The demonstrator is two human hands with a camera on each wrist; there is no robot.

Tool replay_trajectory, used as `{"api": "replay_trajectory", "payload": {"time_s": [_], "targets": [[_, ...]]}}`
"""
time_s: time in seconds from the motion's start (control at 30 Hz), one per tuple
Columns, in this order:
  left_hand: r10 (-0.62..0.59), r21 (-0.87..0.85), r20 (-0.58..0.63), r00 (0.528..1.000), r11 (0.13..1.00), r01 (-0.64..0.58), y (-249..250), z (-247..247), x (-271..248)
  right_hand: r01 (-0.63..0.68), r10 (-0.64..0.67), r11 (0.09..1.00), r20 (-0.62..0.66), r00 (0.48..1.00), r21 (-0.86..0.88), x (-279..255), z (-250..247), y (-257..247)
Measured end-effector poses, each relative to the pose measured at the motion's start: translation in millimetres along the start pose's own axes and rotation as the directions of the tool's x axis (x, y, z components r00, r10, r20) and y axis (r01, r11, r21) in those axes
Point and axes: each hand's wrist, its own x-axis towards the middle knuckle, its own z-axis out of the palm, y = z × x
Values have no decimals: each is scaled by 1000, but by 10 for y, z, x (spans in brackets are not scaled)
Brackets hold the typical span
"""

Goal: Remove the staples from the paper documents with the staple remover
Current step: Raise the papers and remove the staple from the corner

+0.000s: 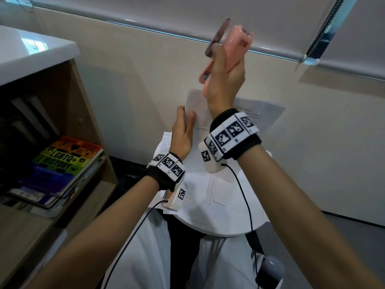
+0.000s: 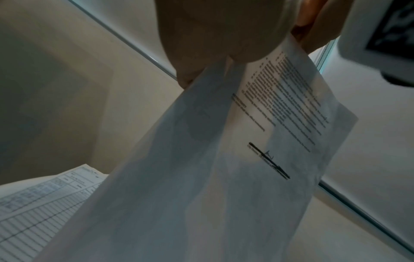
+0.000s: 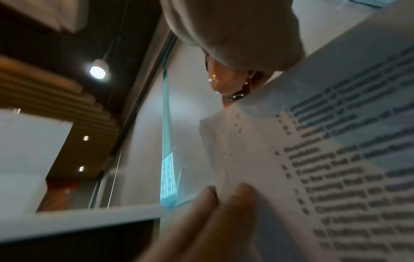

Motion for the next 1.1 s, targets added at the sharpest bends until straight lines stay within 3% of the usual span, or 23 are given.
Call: {"api": "replay_trajectory", "payload": {"time_s": [0.2,0.33,0.43,0.5,0.6,0.73,0.83,0.9,1.03,1.1], "targets": [[43,35,-16,999,998,-43,-42,5,10,247,-253,906,30,967,-344,-136,63,193],[49,32,-39,998,998,-48,-37,-1,37,299,-311,875,29,950,-380,-138,26,232],[44,32,-29,999,999,-44,-45,7,30,216,-213,927,46,976,-307,-113,-3,288],[39,42,-20,999,998,-38,-44,15,17,171,-165,975,51,985,-145,-118,-15,227],[52,70,-48,998,996,-48,-51,0,38,207,-196,968,-93,976,141,-20,-83,47],[23,51,-96,995,999,-18,-101,-51,87,326,-301,929,-155,941,174,240,-449,-191],[14,38,-117,993,999,-10,-124,-79,115,215,-204,964,-85,975,155,309,-951,-88],[14,43,-121,993,999,-9,-126,-92,131,44,-47,995,38,998,86,279,-1291,89],[12,29,-71,997,1000,-10,-91,-95,136,-279,320,938,207,925,-205,209,-1578,453],[23,8,-50,998,1000,-23,-54,-92,137,-307,367,915,226,902,-260,185,-1571,505]]}}
